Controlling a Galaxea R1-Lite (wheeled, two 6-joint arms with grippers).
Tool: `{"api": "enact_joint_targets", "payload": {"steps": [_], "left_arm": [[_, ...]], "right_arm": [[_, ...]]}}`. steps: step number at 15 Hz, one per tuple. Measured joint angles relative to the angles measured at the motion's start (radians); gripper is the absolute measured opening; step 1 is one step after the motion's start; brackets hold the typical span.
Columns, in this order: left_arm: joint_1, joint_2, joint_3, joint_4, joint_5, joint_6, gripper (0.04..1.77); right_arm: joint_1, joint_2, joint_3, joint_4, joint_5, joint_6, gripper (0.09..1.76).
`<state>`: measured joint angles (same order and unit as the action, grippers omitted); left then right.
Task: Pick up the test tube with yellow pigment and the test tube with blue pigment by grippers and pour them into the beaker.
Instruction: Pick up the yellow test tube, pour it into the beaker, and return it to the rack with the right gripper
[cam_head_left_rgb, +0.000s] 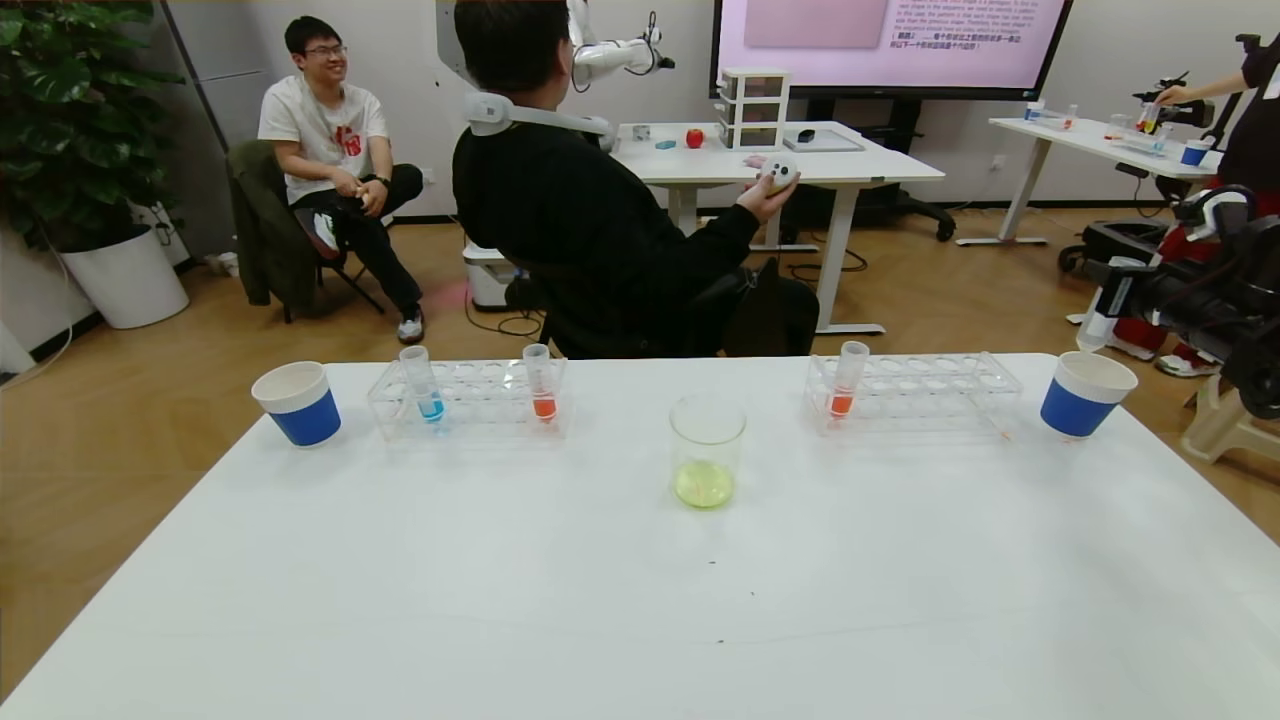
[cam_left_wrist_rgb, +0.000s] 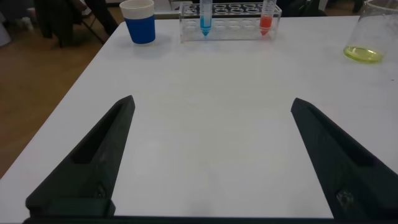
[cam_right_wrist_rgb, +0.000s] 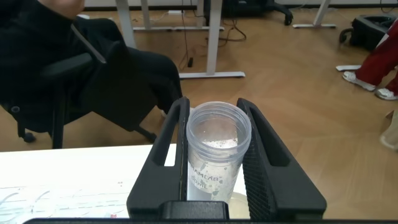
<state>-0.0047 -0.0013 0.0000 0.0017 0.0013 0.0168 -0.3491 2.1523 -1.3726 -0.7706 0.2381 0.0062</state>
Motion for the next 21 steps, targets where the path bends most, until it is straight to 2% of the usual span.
{"api": "enact_joint_targets", "payload": {"steps": [6,10,15,16,18,19,20,21], "left_arm": [[0.0,0.0,0.0,0.0,0.0,0.0,1.75],[0.0,0.0,0.0,0.0,0.0,0.0,1.75],[0.0,0.0,0.0,0.0,0.0,0.0,1.75],[0.0,0.0,0.0,0.0,0.0,0.0,1.75],[0.0,0.0,0.0,0.0,0.0,0.0,1.75],[0.0,0.0,0.0,0.0,0.0,0.0,1.75],[0.0,0.0,0.0,0.0,0.0,0.0,1.75],[0.0,0.0,0.0,0.0,0.0,0.0,1.75]], "right_arm": [[-0.029,0.106,-0.083,-0.007,-0.001,-0.036,0.51],[-0.038,0.162,-0.087,-0.074,-0.002,-0.035,0.51],[-0.035,0.198,-0.037,-0.082,0.002,-0.032,0.55],[-0.035,0.199,-0.031,-0.082,0.004,-0.032,0.74],[-0.031,0.198,-0.025,-0.095,0.004,-0.032,1.45],[-0.029,0.198,-0.024,-0.112,0.002,-0.032,1.67],[-0.027,0.197,-0.022,-0.13,0.0,-0.033,1.74],[-0.026,0.194,-0.017,-0.135,0.0,-0.033,1.74]]}}
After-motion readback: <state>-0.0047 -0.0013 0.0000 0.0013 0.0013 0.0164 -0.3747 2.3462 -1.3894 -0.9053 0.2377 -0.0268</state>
